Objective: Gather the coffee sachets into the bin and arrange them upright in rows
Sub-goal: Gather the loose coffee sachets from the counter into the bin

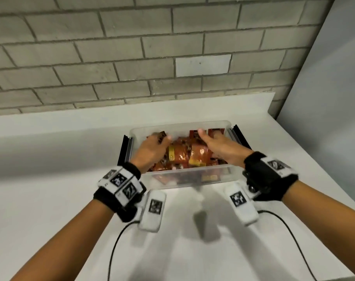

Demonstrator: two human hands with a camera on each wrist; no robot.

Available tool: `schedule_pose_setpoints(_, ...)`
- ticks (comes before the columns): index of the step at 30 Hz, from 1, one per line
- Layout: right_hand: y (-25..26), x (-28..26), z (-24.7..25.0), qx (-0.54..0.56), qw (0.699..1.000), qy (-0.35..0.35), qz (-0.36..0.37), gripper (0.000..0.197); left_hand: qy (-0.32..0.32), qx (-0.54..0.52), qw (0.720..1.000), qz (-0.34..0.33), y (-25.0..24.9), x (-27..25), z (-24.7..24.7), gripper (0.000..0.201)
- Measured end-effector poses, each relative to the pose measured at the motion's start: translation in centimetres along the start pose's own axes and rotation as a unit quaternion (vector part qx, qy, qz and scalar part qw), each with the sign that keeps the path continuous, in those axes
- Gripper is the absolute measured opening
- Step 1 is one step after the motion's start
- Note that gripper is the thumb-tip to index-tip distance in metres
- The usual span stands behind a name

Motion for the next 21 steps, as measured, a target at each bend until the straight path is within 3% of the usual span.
schedule_pose_setpoints(2, -0.9, -0.8, 0.5, -0.141, 0.988, -0.056, 0.02, 0.072, 0.006, 0.16, 0.987, -0.019, 1.2, -0.5, 0.1, 0.046)
schedule_pose_setpoints(5, -2.7, -1.8, 0.1, -0.269, 0.962, -0.011, 0.048, 0.046, 0.08, 0.258, 0.962, -0.026, 3.2, -1.9, -1.0, 0.045)
schedule_pose_setpoints(8, -4.7, -2.5, -0.3, -0.329, 0.94, 0.031, 0.08, 0.026, 0.073, 0.299, 0.95, -0.058, 4.9, -3.3, -1.4, 0.048)
schedule_pose_setpoints(11, -6.0, -3.6, -0.4, -0.346, 0.931, 0.034, 0.113, 0.017, 0.08, 0.259, 0.96, -0.064, 5.1, -5.0, -1.5, 0.04)
schedule_pose_setpoints(15, -5.9, -5.9, -0.3, -0.291, 0.948, 0.114, 0.06, 0.025, 0.162, 0.215, 0.962, -0.04, 4.8, -7.4, -1.6, 0.04)
schedule_pose_setpoints(17, -5.2, -6.1, 0.2, -0.251, 0.962, 0.105, 0.02, 0.026, 0.172, 0.208, 0.963, -0.025, 5.0, -7.6, -1.3, 0.035)
schedule_pose_setpoints(18, -4.8, -5.7, 0.5, -0.236, 0.969, 0.078, 0.002, 0.029, 0.154, 0.21, 0.965, -0.025, 5.2, -7.4, -1.1, 0.031)
schedule_pose_setpoints(21, -3.8, -3.6, 1.2, -0.206, 0.978, 0.004, -0.041, 0.066, 0.026, 0.284, 0.957, -0.049, 5.1, -6.2, 0.1, 0.025)
Point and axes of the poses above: each hand's wrist, its own x-axis towards the middle knuckle, its own z-axis out of the back of the hand, y = z × x, the point moved 3 cm from there along x, towards the middle knuckle, and after that the axes turned 7 degrees about y, right-handed, at the moved point
